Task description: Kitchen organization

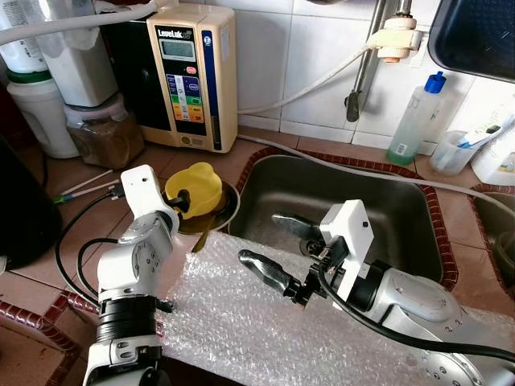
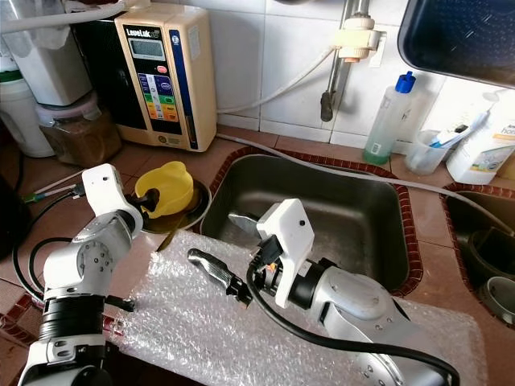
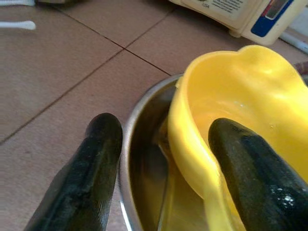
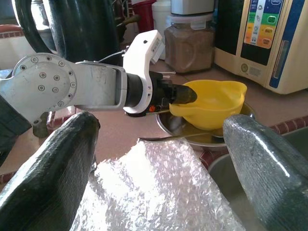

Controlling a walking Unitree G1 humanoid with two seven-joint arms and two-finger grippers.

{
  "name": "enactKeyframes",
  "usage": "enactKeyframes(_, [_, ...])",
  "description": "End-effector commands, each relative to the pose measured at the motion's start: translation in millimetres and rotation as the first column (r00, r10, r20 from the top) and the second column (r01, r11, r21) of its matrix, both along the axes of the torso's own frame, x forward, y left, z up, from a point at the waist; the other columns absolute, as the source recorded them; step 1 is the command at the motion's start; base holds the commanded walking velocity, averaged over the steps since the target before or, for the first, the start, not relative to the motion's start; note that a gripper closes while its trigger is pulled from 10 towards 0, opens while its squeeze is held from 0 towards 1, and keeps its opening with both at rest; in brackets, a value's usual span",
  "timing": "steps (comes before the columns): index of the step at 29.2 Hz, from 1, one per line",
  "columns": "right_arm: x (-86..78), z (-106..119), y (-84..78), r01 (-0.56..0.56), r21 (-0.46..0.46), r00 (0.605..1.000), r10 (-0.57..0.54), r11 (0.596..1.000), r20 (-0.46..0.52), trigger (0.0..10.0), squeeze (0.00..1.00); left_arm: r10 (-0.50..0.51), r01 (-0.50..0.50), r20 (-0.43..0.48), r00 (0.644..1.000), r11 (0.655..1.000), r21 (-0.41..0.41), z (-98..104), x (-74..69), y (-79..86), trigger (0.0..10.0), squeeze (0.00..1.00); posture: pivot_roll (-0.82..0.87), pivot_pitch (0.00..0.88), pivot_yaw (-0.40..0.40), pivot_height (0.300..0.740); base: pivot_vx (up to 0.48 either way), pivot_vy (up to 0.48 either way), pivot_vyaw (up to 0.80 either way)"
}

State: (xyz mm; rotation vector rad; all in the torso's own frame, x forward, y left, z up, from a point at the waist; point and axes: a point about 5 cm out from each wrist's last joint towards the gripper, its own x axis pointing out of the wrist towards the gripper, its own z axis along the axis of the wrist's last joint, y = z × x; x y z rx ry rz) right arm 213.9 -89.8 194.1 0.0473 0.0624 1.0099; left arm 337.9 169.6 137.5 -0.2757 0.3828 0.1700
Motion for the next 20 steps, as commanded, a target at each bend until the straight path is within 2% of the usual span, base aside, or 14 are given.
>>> enactKeyframes(1, [-0.9, 3, -1.2, -0.004, -0.001, 1.000, 0.004, 1.000, 0.014, 10.0, 0.00, 0.001, -0.001, -0.022, 1.000, 0.999, 0.034, -1, 0.1, 3.1, 0.0, 0.00, -0.03, 0.000, 0.029, 0.740, 0.000, 0.000, 0.00])
enactKeyframes(6, [-1.7, 3, 0.0, -0.005, -0.003, 1.000, 0.005, 1.000, 0.015, 10.0, 0.00, 0.022, -0.020, -0.024, 0.999, 0.999, 0.047, -1, -1.5, 8.6, 0.0, 0.00, -0.03, 0.000, 0.026, 0.740, 0.000, 0.000, 0.00])
enactKeyframes(16, [0.4, 3, -1.0, -0.004, -0.013, 1.000, 0.004, 1.000, 0.020, 10.0, 0.00, 0.085, -0.077, -0.052, 0.995, 0.987, 0.138, -7, -10.2, 30.0, 0.0, 0.00, -0.03, 0.000, 0.018, 0.740, 0.000, 0.000, 0.00])
enactKeyframes(20, [0.9, 2, -1.0, -0.004, -0.015, 1.000, 0.005, 1.000, 0.022, 10.0, 0.00, 0.102, -0.093, -0.054, 0.993, 0.985, 0.142, -7, -12.0, 35.6, 0.0, 0.00, -0.03, 0.000, 0.018, 0.740, 0.000, 0.000, 0.00])
